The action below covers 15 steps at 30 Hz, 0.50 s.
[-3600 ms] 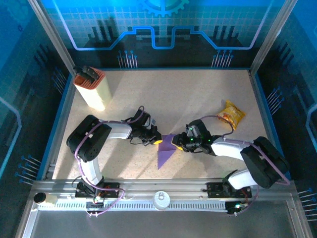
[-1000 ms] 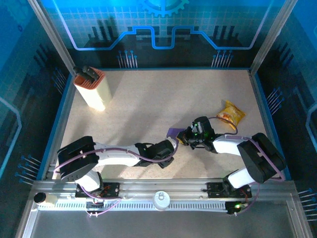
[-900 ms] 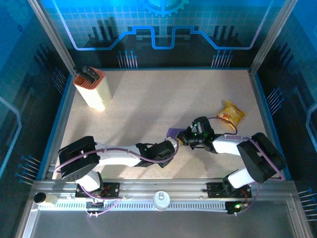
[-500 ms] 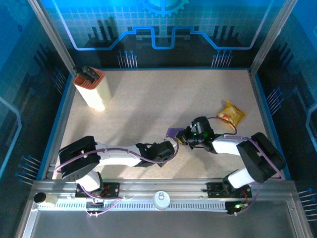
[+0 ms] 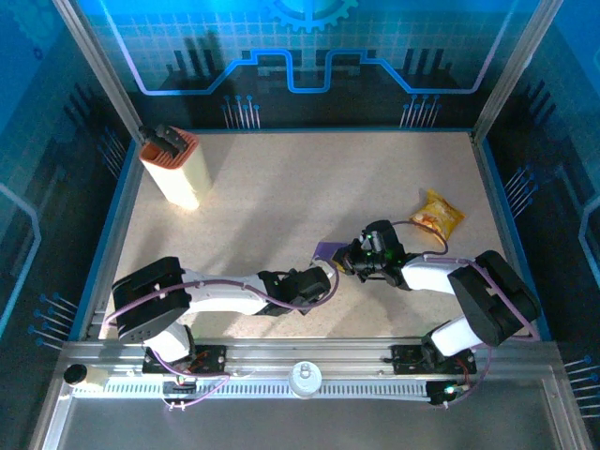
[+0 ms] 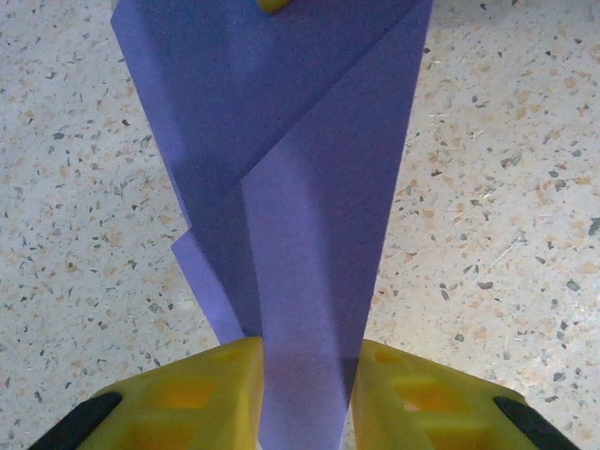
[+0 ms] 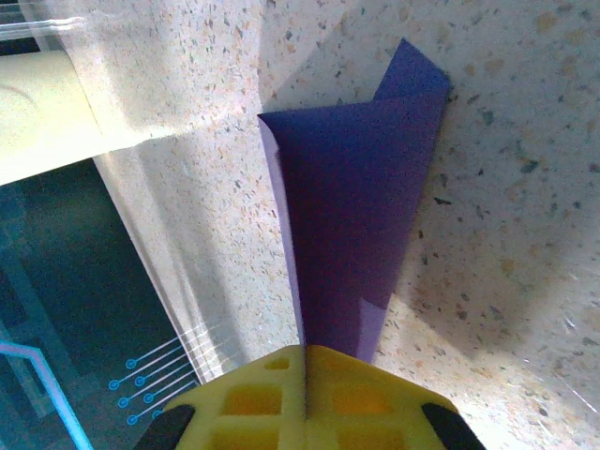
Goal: Fold a paper plane with a square sheet of paper (pick it up from the middle)
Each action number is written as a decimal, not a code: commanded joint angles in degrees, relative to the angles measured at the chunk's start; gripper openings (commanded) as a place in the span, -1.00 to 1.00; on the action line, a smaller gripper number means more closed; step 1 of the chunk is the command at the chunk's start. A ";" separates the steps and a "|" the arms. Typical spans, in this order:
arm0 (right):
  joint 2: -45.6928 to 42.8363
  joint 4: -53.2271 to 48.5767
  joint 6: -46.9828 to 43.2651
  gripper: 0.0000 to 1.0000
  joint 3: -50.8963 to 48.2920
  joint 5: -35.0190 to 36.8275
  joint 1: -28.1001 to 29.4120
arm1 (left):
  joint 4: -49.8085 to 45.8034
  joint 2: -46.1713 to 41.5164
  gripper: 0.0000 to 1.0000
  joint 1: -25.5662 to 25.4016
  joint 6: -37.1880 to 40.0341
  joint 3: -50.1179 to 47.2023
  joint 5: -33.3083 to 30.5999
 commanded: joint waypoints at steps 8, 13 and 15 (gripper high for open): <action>-0.13 -0.94 0.09 -0.99 1.87 -0.23 0.99 | -0.91 1.47 -0.41 -0.37 2.11 0.85 -2.37; 0.06 -0.89 0.00 -0.99 2.11 -0.35 1.09 | -0.80 1.65 -0.42 -0.38 2.68 0.84 -2.46; 0.08 -0.84 0.18 -0.99 2.02 -0.21 1.15 | -0.80 1.67 -0.42 -0.38 2.90 0.95 -2.71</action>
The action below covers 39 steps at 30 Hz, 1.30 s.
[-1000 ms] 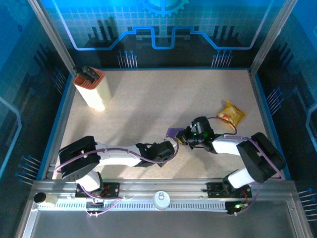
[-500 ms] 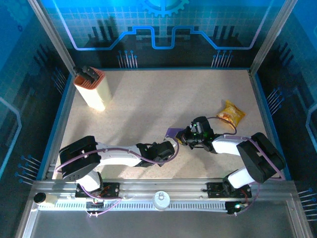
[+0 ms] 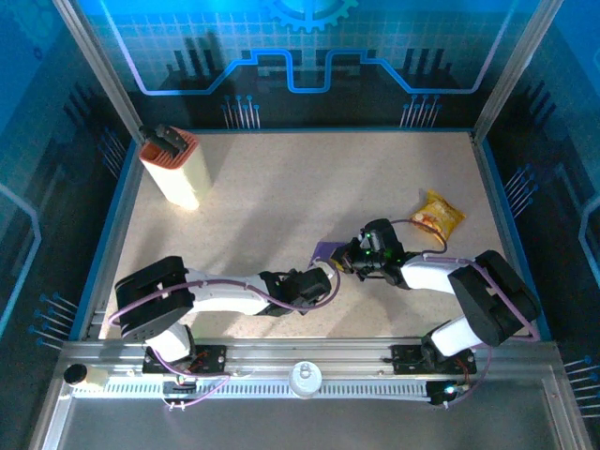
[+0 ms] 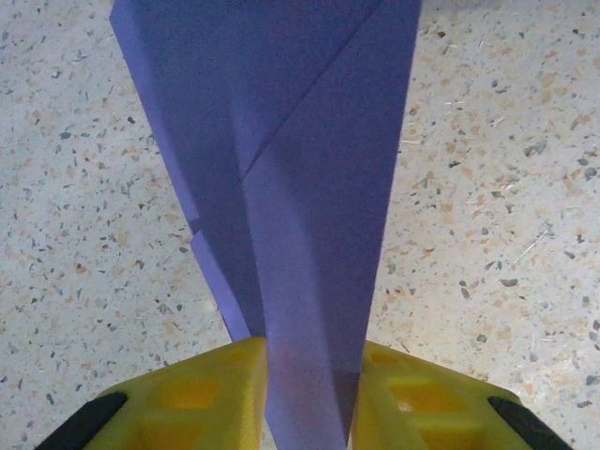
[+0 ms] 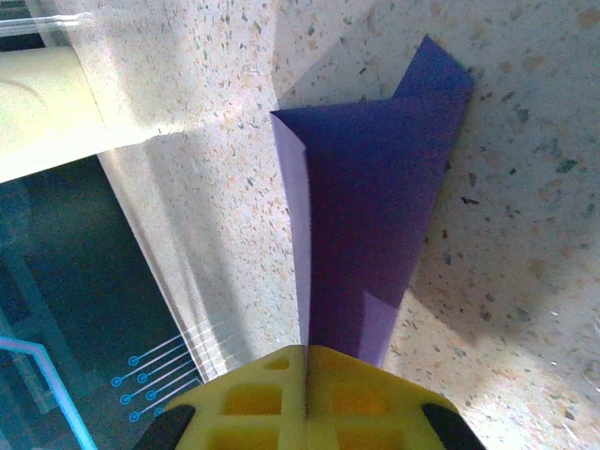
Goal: Fold a paper plane with a square sheet of paper (pick it up from the middle)
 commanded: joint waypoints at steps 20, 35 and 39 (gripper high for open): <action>-4.79 -13.90 -7.38 -0.34 3.32 2.83 -0.79 | 0.60 0.35 -0.75 -0.20 0.22 -0.28 -0.34; -30.85 -48.49 -20.92 0.24 4.01 15.28 -9.40 | 1.63 2.50 -0.79 2.16 -2.69 -0.48 10.78; -33.50 -48.66 -20.13 0.24 1.45 15.39 -9.49 | 0.26 4.06 -0.77 2.74 -3.08 0.76 11.98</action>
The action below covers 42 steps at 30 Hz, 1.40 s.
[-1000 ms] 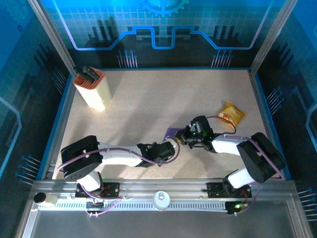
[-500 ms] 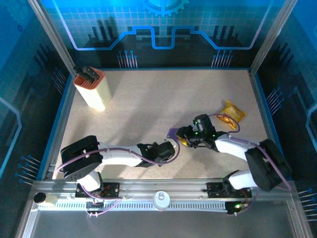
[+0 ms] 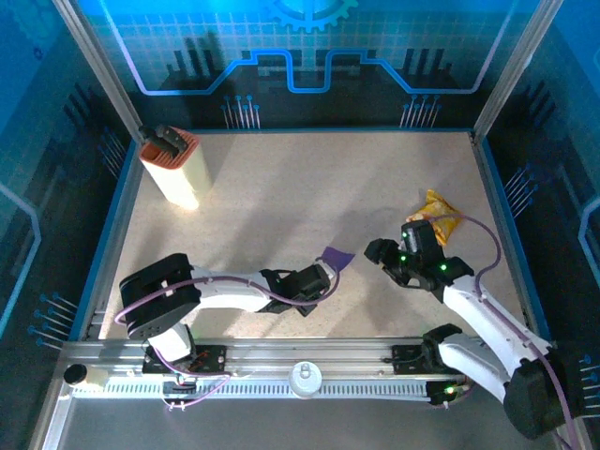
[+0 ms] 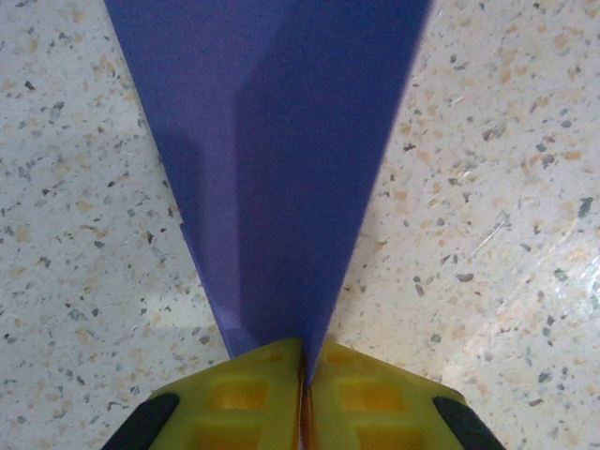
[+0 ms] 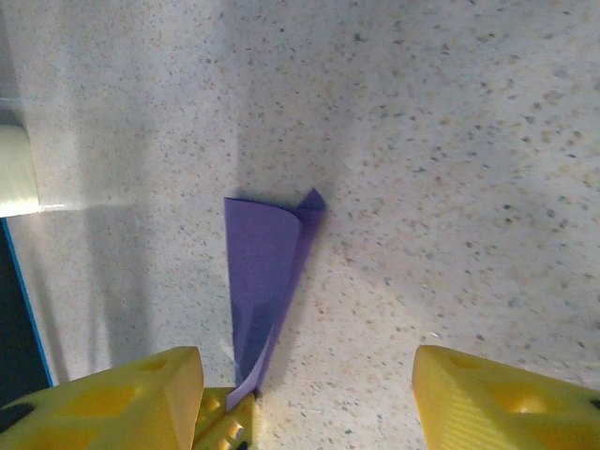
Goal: Fold a paper plane with a square sheet of paper (pick it up from the middle)
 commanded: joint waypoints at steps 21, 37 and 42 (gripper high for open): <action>2.55 22.49 -4.39 -0.53 -11.77 -6.22 9.87 | 1.85 5.41 -0.77 8.78 -7.81 -0.02 24.99; 19.78 44.86 2.21 -0.77 -8.90 -10.64 13.91 | 8.72 7.00 -0.72 13.27 -11.17 -4.15 33.89; 24.37 47.01 4.36 -0.77 -7.80 -9.81 12.96 | 9.15 6.73 -0.72 13.78 -11.48 -4.81 34.52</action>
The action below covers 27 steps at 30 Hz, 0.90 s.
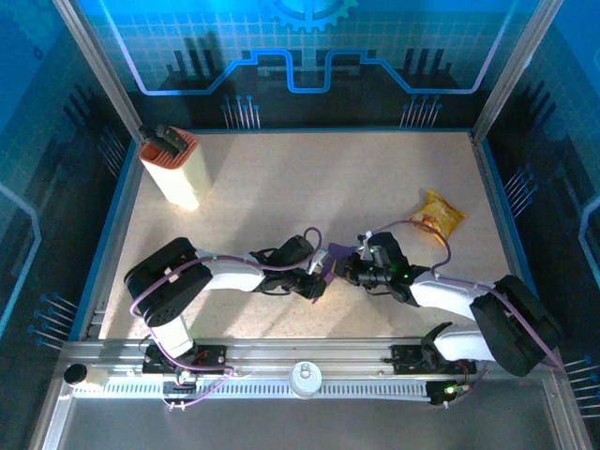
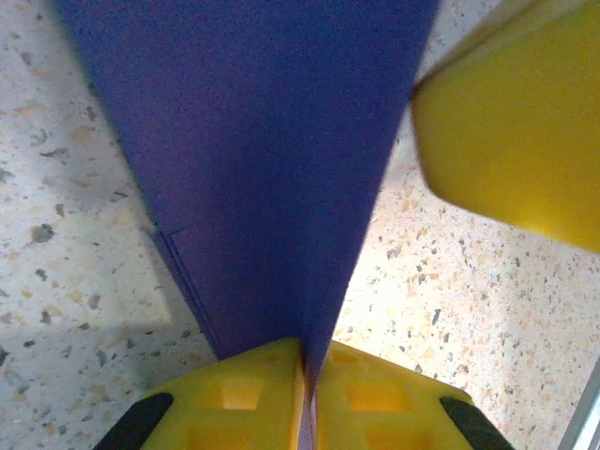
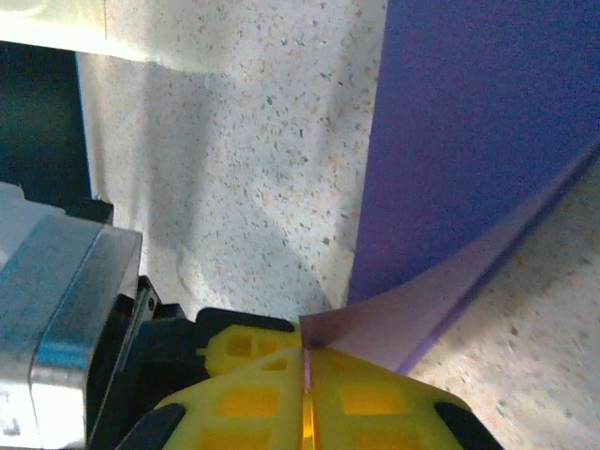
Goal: Fold a paper plane with a square sheet of paper (pick it up from the middle)
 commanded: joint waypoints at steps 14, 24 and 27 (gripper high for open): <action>11.46 10.29 3.79 -0.78 2.53 -2.61 -3.79 | -5.02 2.40 -0.69 0.68 -0.87 -3.85 1.63; 10.38 11.98 3.71 -0.75 1.18 -3.81 -5.06 | -0.92 1.15 -0.85 1.94 -4.77 -6.93 2.38; 7.49 8.05 1.74 -0.74 0.97 -3.72 -5.63 | 0.45 1.15 -0.88 2.37 -5.85 -7.64 3.38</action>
